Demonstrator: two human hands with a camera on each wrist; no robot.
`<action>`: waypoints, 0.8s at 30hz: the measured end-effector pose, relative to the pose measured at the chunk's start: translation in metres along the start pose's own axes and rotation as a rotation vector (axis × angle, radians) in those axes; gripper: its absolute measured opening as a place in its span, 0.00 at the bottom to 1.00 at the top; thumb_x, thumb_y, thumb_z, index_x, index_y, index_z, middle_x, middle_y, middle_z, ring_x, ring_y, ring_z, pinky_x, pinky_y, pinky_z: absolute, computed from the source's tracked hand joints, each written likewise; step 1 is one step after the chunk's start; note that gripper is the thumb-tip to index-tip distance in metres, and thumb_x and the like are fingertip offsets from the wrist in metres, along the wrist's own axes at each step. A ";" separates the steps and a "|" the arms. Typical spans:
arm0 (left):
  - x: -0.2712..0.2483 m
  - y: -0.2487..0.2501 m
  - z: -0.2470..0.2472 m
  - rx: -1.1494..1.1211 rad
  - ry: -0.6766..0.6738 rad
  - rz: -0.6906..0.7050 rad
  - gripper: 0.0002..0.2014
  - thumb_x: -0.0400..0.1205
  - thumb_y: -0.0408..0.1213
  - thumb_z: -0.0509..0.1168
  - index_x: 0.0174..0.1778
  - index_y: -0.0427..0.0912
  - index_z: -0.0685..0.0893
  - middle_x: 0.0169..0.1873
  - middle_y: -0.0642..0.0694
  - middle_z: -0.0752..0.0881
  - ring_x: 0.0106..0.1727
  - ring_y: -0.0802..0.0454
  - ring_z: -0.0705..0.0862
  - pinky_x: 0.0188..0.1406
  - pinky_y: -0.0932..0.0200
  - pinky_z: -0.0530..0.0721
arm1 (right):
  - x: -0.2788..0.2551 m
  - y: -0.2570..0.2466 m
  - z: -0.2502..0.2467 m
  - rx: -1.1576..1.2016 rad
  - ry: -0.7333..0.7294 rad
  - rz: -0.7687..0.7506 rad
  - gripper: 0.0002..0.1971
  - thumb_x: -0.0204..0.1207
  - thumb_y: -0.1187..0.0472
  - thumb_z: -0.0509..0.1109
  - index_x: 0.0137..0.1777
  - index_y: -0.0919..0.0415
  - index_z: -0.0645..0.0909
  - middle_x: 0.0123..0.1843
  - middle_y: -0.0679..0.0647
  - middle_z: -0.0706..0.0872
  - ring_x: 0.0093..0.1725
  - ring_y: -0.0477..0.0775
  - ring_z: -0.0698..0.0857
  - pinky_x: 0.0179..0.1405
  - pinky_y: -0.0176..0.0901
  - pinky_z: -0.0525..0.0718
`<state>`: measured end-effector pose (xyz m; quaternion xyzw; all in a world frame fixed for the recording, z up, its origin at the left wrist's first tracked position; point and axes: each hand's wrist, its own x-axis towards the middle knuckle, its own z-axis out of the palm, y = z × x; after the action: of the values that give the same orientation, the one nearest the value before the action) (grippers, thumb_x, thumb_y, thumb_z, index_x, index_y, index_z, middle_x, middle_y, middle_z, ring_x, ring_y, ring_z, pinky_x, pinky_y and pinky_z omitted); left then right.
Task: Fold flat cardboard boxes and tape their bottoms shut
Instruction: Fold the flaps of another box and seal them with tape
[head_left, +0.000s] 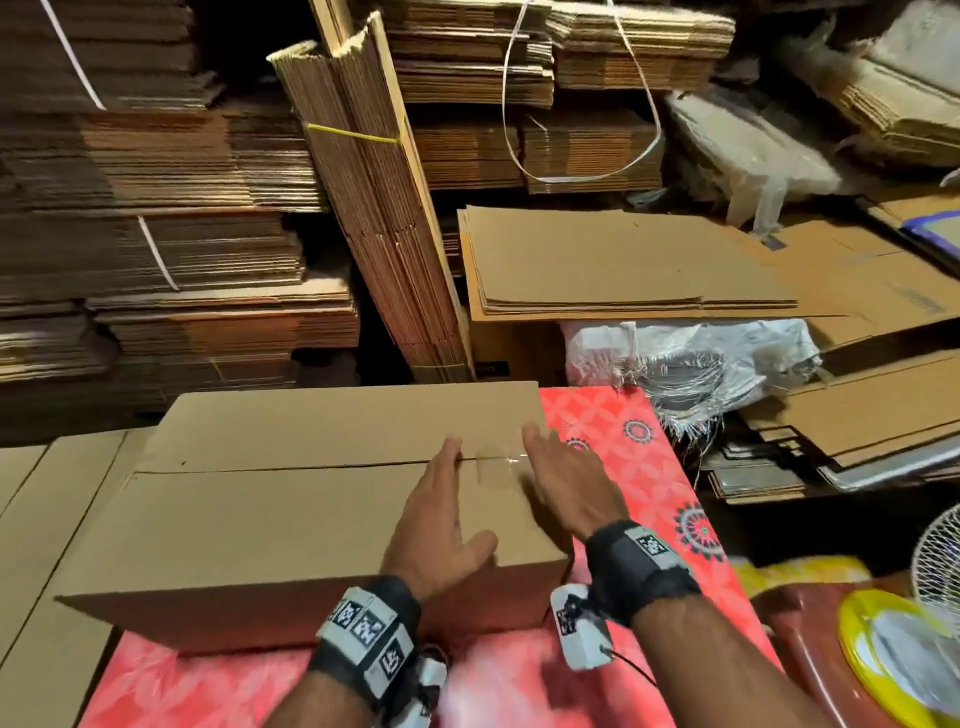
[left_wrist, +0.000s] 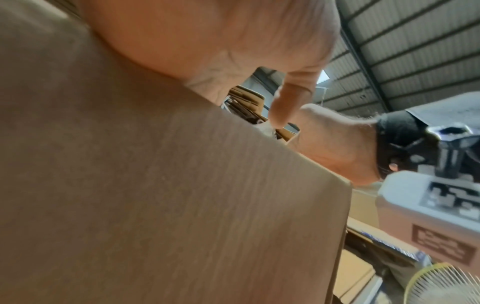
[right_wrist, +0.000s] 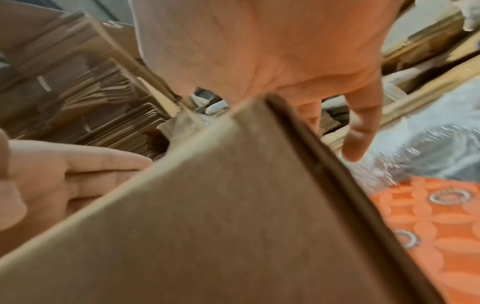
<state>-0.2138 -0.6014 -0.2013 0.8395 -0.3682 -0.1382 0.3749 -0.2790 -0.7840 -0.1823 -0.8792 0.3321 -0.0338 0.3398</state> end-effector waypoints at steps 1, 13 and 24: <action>0.000 -0.003 0.000 -0.059 0.028 -0.013 0.57 0.66 0.53 0.65 0.90 0.45 0.43 0.89 0.49 0.55 0.88 0.54 0.56 0.83 0.67 0.51 | 0.002 -0.001 -0.001 -0.016 -0.017 0.016 0.53 0.67 0.15 0.25 0.65 0.51 0.75 0.62 0.56 0.86 0.67 0.67 0.79 0.65 0.74 0.74; -0.002 -0.011 -0.003 -0.208 0.075 -0.008 0.56 0.64 0.50 0.67 0.89 0.41 0.51 0.85 0.49 0.63 0.85 0.58 0.62 0.86 0.63 0.57 | 0.012 -0.023 0.023 -0.350 0.260 0.146 0.33 0.74 0.30 0.65 0.70 0.53 0.79 0.72 0.54 0.72 0.70 0.61 0.73 0.58 0.62 0.73; 0.002 -0.013 -0.004 -0.175 0.030 0.058 0.52 0.64 0.54 0.64 0.87 0.42 0.59 0.83 0.49 0.67 0.84 0.55 0.65 0.85 0.60 0.60 | 0.015 0.042 -0.001 1.229 0.161 0.341 0.25 0.82 0.75 0.68 0.72 0.52 0.68 0.54 0.65 0.90 0.48 0.57 0.92 0.45 0.48 0.90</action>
<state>-0.2034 -0.5949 -0.2083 0.7945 -0.3733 -0.1461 0.4562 -0.2916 -0.8166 -0.2104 -0.4535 0.4118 -0.2293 0.7564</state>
